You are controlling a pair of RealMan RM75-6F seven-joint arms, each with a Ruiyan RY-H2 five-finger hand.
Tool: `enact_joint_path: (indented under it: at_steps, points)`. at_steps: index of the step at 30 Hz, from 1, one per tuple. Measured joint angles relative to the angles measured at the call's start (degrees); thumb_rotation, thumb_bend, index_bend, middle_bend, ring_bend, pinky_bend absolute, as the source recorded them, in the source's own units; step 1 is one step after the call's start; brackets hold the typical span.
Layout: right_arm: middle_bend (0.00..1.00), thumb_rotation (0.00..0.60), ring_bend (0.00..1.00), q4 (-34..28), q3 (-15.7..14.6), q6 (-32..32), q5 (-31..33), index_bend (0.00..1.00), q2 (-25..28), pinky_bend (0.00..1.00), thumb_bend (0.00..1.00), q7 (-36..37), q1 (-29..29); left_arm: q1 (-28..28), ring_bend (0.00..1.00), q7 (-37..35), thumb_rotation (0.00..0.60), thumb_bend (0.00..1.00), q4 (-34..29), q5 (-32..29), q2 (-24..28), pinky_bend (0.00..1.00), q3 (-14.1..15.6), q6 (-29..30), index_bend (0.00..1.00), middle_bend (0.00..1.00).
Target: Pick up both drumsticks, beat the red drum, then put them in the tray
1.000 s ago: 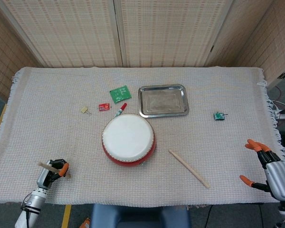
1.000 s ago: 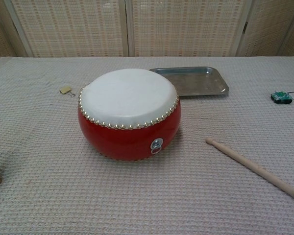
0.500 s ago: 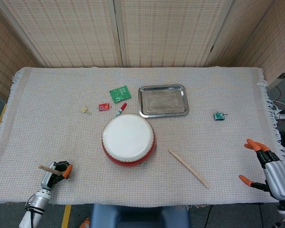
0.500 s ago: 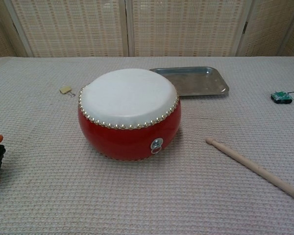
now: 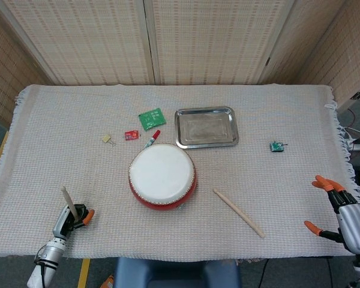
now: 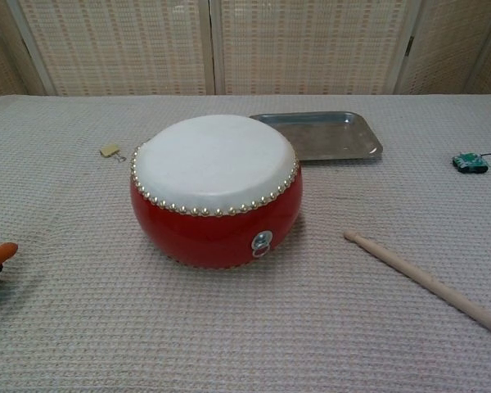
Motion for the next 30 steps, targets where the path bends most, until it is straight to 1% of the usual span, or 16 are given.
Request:
enact_joint_path:
  at_steps: [5, 8, 14, 16, 19, 24, 28, 30]
  points:
    - [0.21, 0.600, 0.13, 0.0, 0.0, 0.1, 0.0, 0.10, 0.0, 0.29, 0.05, -0.1, -0.1, 0.2, 1.00, -1.8, 0.600, 0.50, 1.9, 0.3, -1.0, 1.00, 0.0, 0.7, 0.98, 1.00]
    - [0.21, 0.600, 0.13, 0.1, 0.0, 0.3, 0.0, 0.10, 0.0, 0.29, 0.05, 0.0, -0.2, 0.3, 1.00, -0.7, 0.600, 0.56, 2.9, 0.2, -1.6, 1.00, -0.2, 0.9, 1.00, 1.00]
    - [0.21, 0.600, 0.13, 0.1, 0.0, 0.1, 0.0, 0.10, 0.0, 0.29, 0.05, 0.1, -0.2, 0.2, 1.00, 3.0, 0.600, 0.71, 4.3, 0.7, -2.0, 1.00, -0.3, 1.7, 1.00, 1.00]
    - [0.21, 0.600, 0.13, 0.1, -0.1, -0.4, 0.0, 0.10, 0.1, 0.29, 0.05, 0.0, 0.0, 0.1, 1.00, 4.0, 0.600, 0.74, 3.9, 0.9, -1.3, 1.00, -0.4, 2.1, 1.00, 1.00]
    - [0.21, 0.600, 0.13, -0.3, -0.4, -2.1, 0.6, 0.10, 0.4, 0.29, 0.05, -0.4, 0.3, -0.1, 1.00, 5.7, 0.600, 0.74, 3.2, 1.1, -0.2, 1.00, -0.7, 2.9, 1.00, 1.00]
    - [0.21, 0.600, 0.14, -2.2, -0.6, -7.2, 3.6, 0.11, 0.7, 0.29, 0.05, -2.2, 1.5, -0.8, 1.00, 14.3, 0.600, 0.75, 1.3, 2.2, 2.9, 1.00, -1.5, 5.5, 1.00, 1.00]
    - [0.21, 0.600, 0.16, -4.1, -0.3, -12.0, 7.3, 0.19, 0.0, 0.30, 0.05, -4.5, 3.3, -1.5, 1.00, 23.2, 0.600, 0.74, -1.2, 3.5, 6.3, 1.00, -2.4, 8.2, 1.00, 1.00]
    - [0.21, 0.600, 0.16, -4.6, 0.1, -14.5, 9.1, 0.21, -1.3, 0.30, 0.05, -6.6, 4.6, -1.8, 1.00, 28.4, 0.600, 0.74, -2.6, 4.2, 7.9, 1.00, -3.0, 9.9, 1.00, 1.00]
